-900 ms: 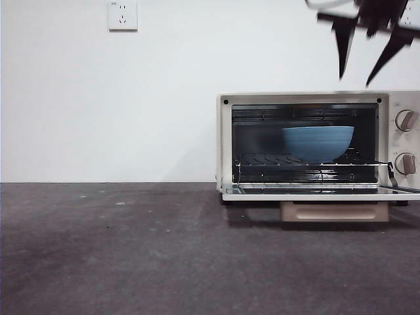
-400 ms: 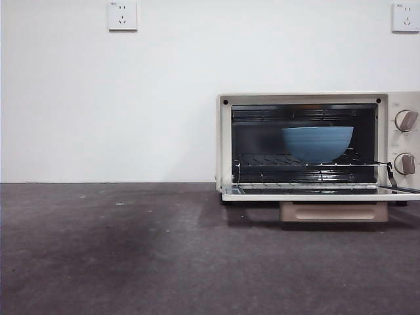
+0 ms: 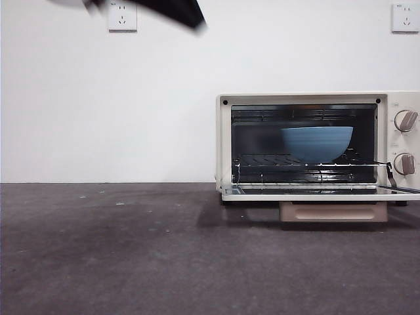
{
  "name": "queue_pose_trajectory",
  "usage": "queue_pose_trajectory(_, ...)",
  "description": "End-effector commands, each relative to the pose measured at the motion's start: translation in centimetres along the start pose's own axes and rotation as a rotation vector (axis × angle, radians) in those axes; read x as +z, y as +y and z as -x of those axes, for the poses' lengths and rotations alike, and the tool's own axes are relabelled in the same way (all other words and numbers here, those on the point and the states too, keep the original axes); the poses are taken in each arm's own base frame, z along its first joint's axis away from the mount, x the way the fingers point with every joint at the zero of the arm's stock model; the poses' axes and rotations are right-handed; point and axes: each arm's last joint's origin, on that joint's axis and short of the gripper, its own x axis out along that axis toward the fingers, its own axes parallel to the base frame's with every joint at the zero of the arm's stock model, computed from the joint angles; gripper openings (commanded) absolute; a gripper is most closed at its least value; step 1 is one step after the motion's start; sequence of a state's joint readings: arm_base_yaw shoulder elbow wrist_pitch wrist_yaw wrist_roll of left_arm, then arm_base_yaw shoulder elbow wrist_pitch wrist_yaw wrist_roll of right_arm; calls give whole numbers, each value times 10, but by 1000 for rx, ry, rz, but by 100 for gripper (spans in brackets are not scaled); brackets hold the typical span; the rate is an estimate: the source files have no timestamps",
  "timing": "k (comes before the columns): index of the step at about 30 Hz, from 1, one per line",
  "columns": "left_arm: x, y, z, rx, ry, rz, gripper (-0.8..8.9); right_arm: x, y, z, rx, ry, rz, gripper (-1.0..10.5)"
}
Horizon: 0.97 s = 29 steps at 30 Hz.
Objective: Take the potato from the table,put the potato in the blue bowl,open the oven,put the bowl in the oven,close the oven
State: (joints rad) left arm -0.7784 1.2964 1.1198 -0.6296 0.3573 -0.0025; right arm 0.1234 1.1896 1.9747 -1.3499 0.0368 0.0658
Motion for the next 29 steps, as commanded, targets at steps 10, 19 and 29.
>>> queue_pose_trajectory(10,-24,112,-110,-314,105,486,-9,-18,-3,39,4,-73,25,57)
queue_pose_trajectory(19,-49,144,-146,-308,157,694,-8,-39,-4,49,1,-72,34,-16)
queue_pose_trajectory(29,-42,157,-144,-153,67,898,-8,-77,-5,49,82,-89,38,-12)
